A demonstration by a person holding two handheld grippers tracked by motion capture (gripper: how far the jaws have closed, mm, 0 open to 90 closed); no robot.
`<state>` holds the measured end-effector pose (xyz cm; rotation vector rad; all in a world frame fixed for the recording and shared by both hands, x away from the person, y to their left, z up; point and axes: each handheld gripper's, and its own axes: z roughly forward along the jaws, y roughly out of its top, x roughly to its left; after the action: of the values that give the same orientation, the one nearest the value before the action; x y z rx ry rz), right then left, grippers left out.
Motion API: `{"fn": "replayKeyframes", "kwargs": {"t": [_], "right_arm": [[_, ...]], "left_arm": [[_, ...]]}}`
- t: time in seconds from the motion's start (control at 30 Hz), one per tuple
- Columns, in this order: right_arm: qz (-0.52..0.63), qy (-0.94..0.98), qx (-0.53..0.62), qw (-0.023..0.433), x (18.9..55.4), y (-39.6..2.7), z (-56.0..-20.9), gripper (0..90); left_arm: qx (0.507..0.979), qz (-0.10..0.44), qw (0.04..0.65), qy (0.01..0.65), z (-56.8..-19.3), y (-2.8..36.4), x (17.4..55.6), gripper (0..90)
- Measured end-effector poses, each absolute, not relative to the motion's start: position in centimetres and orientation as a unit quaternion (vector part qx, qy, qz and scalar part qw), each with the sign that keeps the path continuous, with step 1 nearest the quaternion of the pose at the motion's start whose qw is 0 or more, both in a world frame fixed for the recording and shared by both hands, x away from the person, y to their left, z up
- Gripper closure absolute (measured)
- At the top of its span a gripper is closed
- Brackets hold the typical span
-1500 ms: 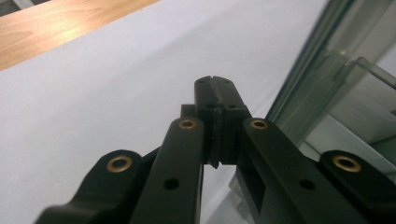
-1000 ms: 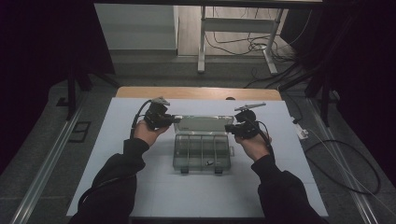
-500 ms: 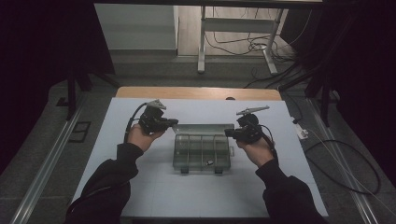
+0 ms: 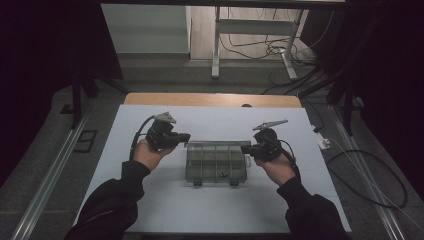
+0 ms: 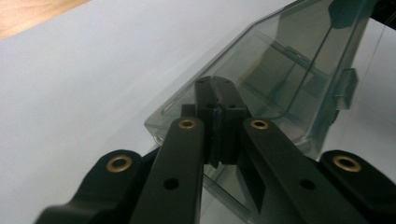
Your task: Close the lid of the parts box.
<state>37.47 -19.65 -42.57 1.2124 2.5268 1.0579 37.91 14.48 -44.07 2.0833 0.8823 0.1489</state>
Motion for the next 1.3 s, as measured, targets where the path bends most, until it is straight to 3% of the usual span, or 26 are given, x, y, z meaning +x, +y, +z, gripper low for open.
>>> {"fn": "replayKeyframes", "kwargs": {"t": [1.3], "right_arm": [[0.32,0.872,0.37,0.029,32.9,-19.7,-44.3,88.8]], "left_arm": [[0.847,0.017,0.395,0.355,-45.7,13.5,33.4,89.2]]}}
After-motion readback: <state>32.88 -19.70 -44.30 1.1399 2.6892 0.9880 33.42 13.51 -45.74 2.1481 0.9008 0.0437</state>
